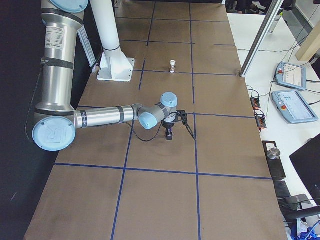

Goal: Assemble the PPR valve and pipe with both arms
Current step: 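Carry the chrome fitting with the right gripper above the standing valve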

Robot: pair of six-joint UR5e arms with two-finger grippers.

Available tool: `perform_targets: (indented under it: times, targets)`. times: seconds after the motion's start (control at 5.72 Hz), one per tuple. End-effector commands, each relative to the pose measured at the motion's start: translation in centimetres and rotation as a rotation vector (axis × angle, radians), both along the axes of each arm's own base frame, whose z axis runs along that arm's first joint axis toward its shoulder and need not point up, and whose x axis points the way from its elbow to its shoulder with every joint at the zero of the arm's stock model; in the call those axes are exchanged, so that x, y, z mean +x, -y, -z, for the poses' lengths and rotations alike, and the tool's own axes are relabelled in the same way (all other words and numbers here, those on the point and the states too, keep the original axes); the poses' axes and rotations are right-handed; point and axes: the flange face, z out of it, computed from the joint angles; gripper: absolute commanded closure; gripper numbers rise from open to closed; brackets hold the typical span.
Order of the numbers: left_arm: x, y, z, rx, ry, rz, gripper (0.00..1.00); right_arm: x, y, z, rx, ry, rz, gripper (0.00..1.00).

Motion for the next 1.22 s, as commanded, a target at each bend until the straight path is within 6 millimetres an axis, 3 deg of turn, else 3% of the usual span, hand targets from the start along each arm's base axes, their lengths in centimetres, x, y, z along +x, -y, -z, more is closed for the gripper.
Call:
perform_targets:
  times: [0.0, 0.17, 0.35, 0.52, 0.7, 0.87, 1.05]
  targets:
    - [0.0, 0.0, 0.1, 0.002, 0.000, 0.002, 0.00, -0.3, 0.4, 0.4, 0.010, 0.006, 0.009, 0.89]
    - [0.0, 0.1, 0.2, 0.003, 0.000, 0.002, 0.00, -0.1, 0.4, 0.2, 0.010, -0.002, 0.000, 0.99]
    - [0.0, 0.1, 0.1, 0.002, 0.000, 0.000, 0.00, -0.2, 0.5, 0.7, 0.019, 0.003, 0.001, 1.00]
    - [0.0, 0.1, 0.1, 0.002, 0.000, 0.000, 0.00, -0.5, 0.6, 2.5, 0.038, 0.029, 0.008, 1.00]
    - [0.0, -0.1, -0.1, -0.003, 0.000, 0.002, 0.00, -1.8, 2.3, 6.1, 0.055, 0.059, 0.008, 1.00]
    - [0.0, -1.3, -1.2, -0.026, 0.002, 0.000, 0.00, -3.9, 5.3, 11.1, 0.021, 0.055, 0.000, 1.00]
    - [0.0, -2.3, -2.6, -0.056, 0.001, 0.000, 0.00, -5.2, 6.9, 17.2, -0.052, 0.065, -0.066, 1.00]
